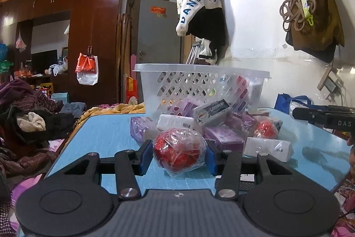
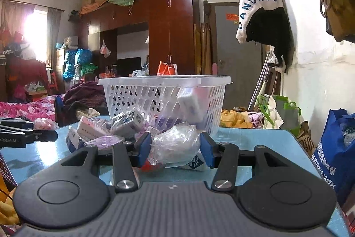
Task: Organize objects
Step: 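Grasp the plastic-wrapped red ball with the left tool while the right grasps a clear bag, then carry both items into the white basket and open both tools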
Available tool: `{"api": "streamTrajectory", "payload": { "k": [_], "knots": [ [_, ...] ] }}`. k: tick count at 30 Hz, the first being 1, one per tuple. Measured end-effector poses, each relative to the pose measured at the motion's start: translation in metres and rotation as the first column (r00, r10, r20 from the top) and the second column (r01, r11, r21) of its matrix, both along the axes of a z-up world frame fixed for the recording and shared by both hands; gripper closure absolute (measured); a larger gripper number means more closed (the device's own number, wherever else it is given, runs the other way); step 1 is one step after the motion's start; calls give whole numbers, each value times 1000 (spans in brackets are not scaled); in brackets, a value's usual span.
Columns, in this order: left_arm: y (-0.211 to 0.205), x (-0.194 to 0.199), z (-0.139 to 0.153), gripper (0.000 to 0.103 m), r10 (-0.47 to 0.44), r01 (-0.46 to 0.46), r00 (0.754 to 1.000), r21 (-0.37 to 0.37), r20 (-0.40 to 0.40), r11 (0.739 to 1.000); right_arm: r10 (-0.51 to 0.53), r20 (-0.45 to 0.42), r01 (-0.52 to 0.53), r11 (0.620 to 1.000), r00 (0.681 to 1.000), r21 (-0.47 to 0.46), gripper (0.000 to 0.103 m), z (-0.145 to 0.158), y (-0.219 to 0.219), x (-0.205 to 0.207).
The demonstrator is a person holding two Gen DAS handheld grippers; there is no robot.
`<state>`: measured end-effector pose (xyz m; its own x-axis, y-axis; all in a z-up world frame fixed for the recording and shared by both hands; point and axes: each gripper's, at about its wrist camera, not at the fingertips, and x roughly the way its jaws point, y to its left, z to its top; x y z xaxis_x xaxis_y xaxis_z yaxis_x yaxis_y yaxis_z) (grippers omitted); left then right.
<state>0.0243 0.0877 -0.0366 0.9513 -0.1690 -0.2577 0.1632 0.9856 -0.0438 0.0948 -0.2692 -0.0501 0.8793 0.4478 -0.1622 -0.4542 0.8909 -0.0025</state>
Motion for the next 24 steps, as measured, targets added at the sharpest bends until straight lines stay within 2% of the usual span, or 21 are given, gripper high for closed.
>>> {"api": "streamTrajectory", "payload": {
  "k": [5,9,13,16,19,21,24],
  "knots": [
    [-4,-7,5,51,2,-2,999,3,49,1000,-8,15,7,1000,1000,19,51,0,-2,-2],
    [-6,0,12,51,-1,2,999,-22,51,1000,18,-27,-15,995,999,94,51,8,-6,4],
    [-9,13,31,51,-8,11,997,-42,72,999,45,-7,-44,992,999,122,51,28,-2,5],
    [-10,29,57,51,-12,18,995,-66,99,998,97,5,-96,984,995,153,51,54,5,12],
    [-14,55,87,51,-7,14,993,-60,114,998,117,4,-116,985,993,130,51,83,22,33],
    [-16,79,103,51,-6,13,995,-66,96,998,82,12,-83,993,997,87,50,95,36,55],
    [-19,119,117,51,14,-10,997,-63,70,998,41,-70,-37,997,997,65,51,104,57,105]
  ]
}}
